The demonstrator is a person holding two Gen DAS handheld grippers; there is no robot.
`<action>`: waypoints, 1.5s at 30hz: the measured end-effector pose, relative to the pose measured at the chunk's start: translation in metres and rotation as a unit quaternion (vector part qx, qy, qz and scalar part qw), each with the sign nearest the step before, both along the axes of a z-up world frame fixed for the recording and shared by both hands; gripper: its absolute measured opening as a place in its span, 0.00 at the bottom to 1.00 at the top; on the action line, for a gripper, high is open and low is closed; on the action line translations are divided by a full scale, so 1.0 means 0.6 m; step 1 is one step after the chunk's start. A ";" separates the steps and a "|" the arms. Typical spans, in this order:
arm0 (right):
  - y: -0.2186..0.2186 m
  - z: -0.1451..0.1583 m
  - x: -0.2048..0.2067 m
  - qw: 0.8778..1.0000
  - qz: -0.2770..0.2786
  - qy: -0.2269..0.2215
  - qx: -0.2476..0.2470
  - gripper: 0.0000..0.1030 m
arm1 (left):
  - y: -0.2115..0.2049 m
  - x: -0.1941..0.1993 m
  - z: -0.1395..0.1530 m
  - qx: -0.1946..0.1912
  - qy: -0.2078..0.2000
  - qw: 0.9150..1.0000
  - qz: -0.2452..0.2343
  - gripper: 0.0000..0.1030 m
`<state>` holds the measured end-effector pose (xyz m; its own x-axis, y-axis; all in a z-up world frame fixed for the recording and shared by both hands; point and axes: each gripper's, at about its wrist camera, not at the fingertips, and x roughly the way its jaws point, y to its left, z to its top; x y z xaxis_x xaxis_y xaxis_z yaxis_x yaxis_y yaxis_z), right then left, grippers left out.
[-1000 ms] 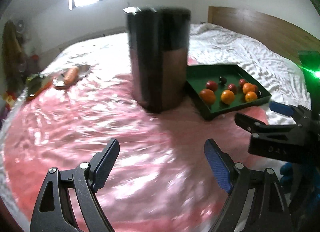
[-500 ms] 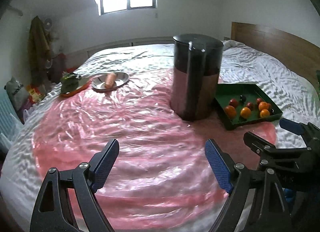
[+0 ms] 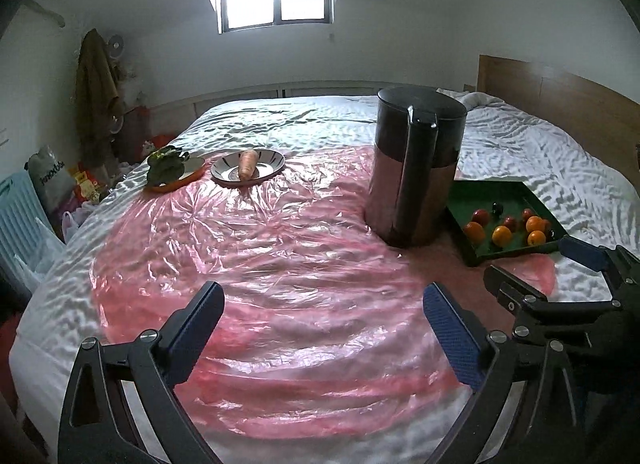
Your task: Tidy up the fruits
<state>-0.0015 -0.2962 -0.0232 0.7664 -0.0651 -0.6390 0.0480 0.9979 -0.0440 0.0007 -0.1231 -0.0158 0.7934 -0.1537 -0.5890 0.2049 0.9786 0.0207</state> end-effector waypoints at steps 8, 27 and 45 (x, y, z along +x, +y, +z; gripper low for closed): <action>0.015 0.006 -0.004 1.000 0.008 -0.009 -0.002 1.00 | 0.017 -0.004 0.003 0.002 0.000 1.000 0.000 0.95; 0.021 -0.003 0.012 1.000 0.010 -0.025 0.004 1.00 | 0.035 0.016 -0.012 0.007 0.010 1.000 0.009 0.95; 0.001 -0.017 0.023 1.000 0.000 -0.019 0.009 1.00 | 0.029 0.028 -0.024 0.010 0.019 1.000 0.010 0.95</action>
